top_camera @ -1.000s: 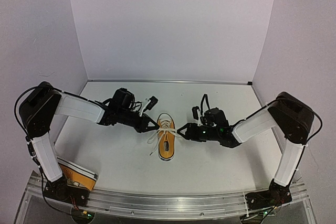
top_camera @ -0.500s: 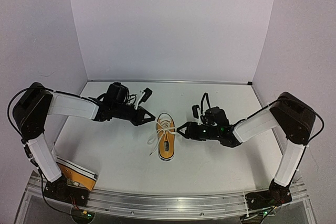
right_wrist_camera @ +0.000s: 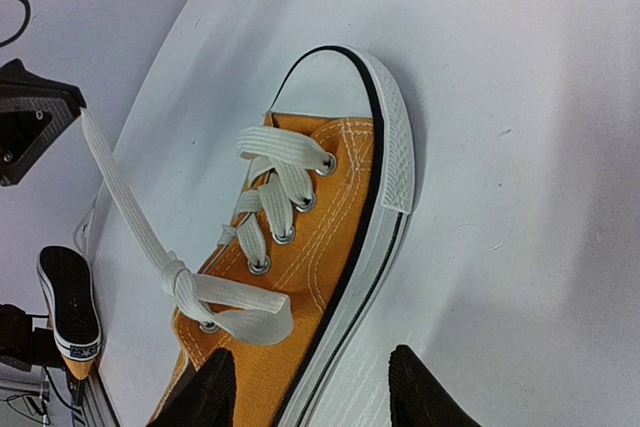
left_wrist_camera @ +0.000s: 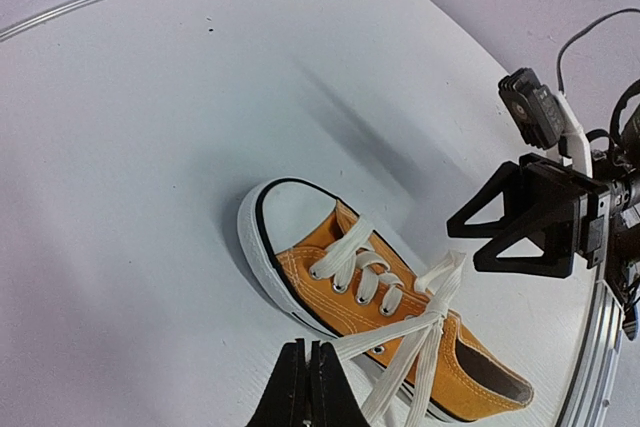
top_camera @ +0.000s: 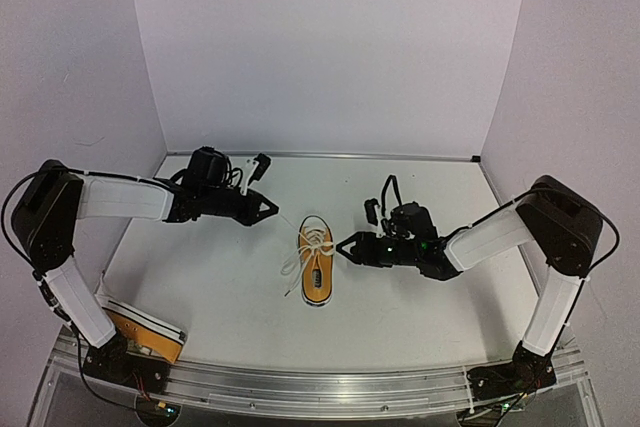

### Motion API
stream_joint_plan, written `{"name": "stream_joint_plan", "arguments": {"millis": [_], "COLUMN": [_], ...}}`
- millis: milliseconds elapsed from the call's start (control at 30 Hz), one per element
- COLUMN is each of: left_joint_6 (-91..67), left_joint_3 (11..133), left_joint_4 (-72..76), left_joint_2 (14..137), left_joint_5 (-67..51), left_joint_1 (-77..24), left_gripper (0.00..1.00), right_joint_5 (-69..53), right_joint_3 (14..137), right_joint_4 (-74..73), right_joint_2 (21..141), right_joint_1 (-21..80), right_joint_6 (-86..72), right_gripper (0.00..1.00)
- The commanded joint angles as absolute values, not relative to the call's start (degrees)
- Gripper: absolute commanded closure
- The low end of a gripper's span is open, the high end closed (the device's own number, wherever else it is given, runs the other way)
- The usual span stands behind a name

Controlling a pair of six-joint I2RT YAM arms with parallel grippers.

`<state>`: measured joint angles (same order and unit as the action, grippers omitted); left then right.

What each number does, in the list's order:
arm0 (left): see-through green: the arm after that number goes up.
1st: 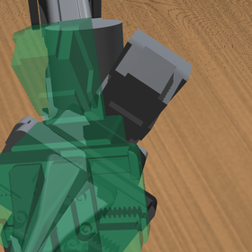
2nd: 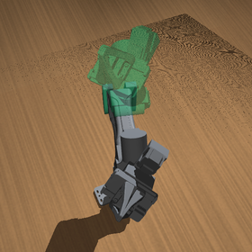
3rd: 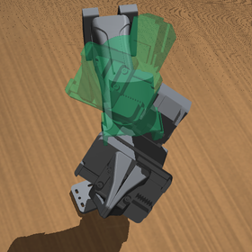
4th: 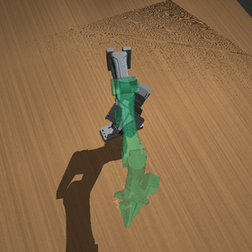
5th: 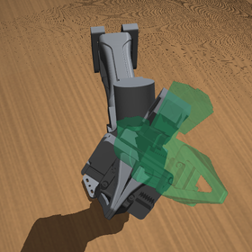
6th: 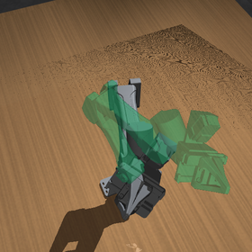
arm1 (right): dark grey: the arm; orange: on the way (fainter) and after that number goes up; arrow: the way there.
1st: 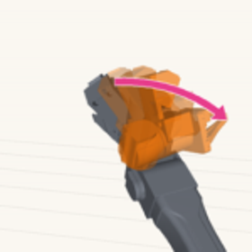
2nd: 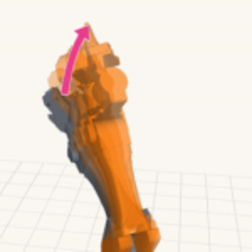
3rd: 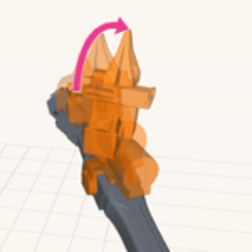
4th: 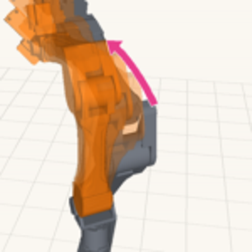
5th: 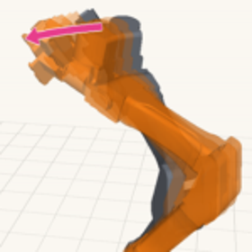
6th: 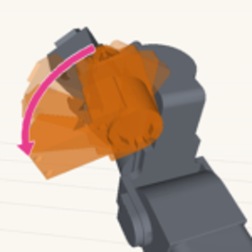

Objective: Tie the shoes

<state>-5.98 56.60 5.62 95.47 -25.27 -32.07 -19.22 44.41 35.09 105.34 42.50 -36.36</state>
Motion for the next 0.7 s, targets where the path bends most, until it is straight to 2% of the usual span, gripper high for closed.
{"name": "stream_joint_plan", "arguments": {"millis": [0,300,667], "left_joint_6": [-6.76,-8.26,-7.94], "left_joint_3": [56.92,56.51,57.58], "left_joint_4": [5.89,6.06,5.57], "left_joint_2": [92.59,92.66,94.11], "left_joint_5": [-22.68,-21.69,-22.26], "left_joint_1": [-30.93,-29.06,-28.44], "left_gripper": [1.0,1.0,1.0], "right_joint_5": [-20.69,-23.28,-26.92], "right_joint_3": [47.06,49.74,52.51], "right_joint_4": [36.3,36.83,37.35], "right_joint_2": [106.14,109.0,113.07], "right_joint_1": [42.87,42.85,43.61], "right_joint_6": [-36.05,-35.75,-34.97], "right_gripper": [0.55,0.59,0.57]}}
